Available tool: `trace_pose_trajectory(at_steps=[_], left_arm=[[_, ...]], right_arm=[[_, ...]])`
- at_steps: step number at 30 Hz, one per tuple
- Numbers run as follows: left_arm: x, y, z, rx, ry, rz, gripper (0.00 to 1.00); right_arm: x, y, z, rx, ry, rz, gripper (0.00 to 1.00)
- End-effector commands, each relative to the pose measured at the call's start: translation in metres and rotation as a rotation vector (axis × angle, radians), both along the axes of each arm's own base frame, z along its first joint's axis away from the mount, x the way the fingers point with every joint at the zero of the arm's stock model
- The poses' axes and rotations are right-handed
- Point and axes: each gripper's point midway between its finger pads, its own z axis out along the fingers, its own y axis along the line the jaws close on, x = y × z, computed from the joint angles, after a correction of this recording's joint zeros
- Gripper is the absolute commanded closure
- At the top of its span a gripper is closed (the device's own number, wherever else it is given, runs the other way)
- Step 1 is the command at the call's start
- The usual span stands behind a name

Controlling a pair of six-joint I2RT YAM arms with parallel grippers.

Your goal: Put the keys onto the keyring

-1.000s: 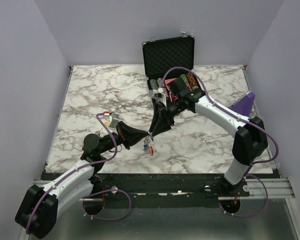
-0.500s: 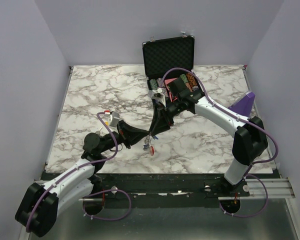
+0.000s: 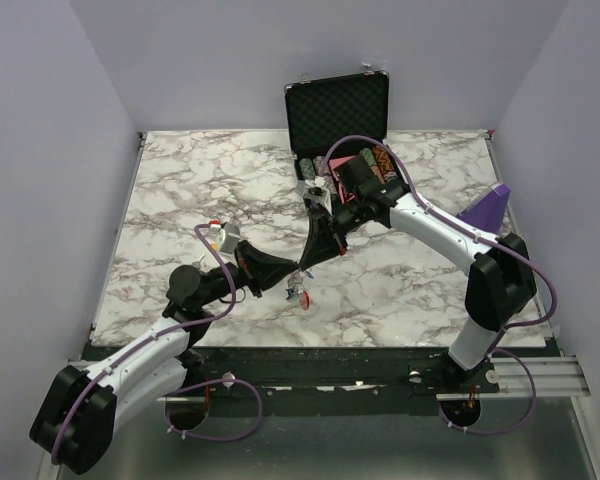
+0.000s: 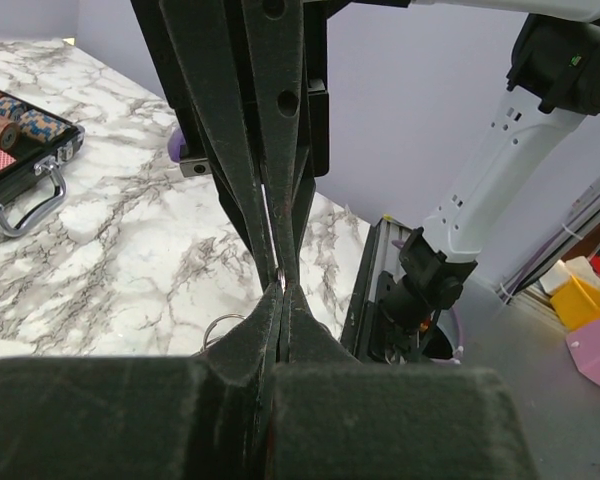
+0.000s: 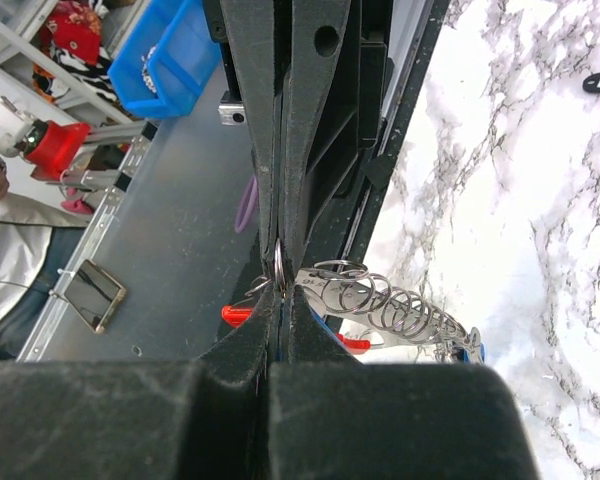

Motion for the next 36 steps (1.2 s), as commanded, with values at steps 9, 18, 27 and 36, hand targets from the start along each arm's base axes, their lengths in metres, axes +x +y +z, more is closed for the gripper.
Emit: trace_pose_trajectory(at_steps=[9,18,27,36], left_arm=[[-0.009,0.004,0.014,0.172,-0.042,-0.028,0.38],[-0.014,0.014,-0.002,0.489,0.128,-0.123,0.27],[-0.003,0.011,0.008,0.59,0.302,-0.16,0.29],[0.002,-0.001,0.004,0.56,0.382,-0.189,0.48]], right_arm=[[-0.006,-0.005,0.004,0.003,-0.102,0.021,0.99],[-0.006,-0.005,-0.002,-0.026,-0.123,0.023,0.99],[-0.006,-0.004,-0.005,-0.032,-0.118,0.026,0.99],[-0.006,-0.003,-0.006,-0.036,-0.114,0.024,0.99]])
